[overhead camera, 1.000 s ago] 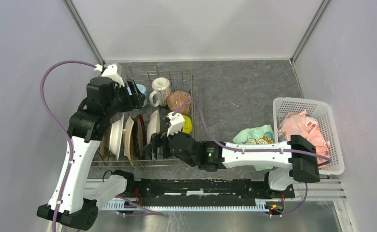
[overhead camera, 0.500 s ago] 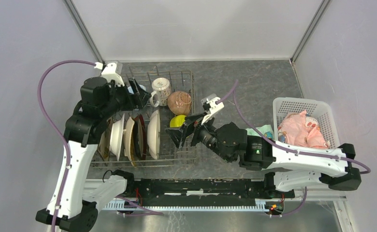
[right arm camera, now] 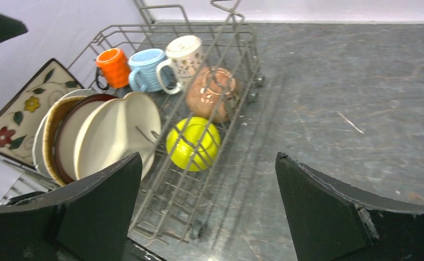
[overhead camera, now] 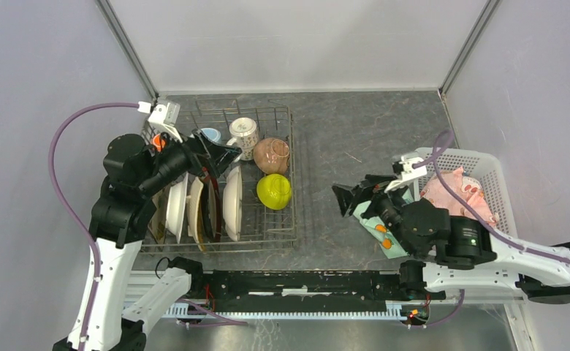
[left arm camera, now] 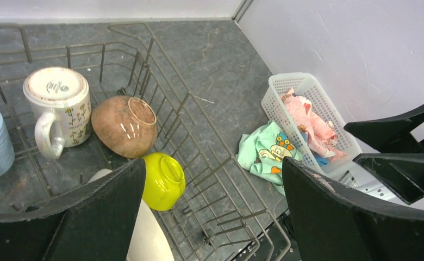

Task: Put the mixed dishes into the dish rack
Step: Reset both arms

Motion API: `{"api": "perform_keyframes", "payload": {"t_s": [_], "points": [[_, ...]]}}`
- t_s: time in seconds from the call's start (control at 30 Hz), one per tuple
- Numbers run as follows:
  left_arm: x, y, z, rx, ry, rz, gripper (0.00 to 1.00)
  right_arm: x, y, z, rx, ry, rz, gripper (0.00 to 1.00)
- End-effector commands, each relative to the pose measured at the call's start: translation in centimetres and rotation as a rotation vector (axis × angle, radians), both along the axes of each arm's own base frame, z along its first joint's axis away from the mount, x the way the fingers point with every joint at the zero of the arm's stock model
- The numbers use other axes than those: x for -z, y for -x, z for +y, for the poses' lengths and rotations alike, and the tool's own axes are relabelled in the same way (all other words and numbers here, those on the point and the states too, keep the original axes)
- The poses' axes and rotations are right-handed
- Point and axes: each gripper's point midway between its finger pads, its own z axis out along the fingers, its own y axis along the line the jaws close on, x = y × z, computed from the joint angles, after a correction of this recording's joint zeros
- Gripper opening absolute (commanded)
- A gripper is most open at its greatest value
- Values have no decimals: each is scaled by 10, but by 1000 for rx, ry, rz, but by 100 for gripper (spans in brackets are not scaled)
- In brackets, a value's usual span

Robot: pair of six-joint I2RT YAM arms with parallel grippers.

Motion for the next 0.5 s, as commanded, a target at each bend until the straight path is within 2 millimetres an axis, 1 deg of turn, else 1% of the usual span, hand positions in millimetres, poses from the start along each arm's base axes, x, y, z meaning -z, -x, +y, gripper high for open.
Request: {"api": "perform_keyframes", "payload": {"t_s": [0.0,0.1,0.23,0.33,0.47], "points": [[3,11,2,-17,49,32,100,1,-4,-41,95,46,5,98],[2,20,5,-30,80,5,100,-5,-4,-57,121,19,-2,98],[2,30,9,-44,120,-37,100,-13,-4,-70,136,-14,-20,98],[9,34,13,-62,122,-40,100,-15,-3,-72,132,-32,-22,98],[17,34,12,-61,126,-19,100,-11,-3,-69,125,-29,-16,98]]}}
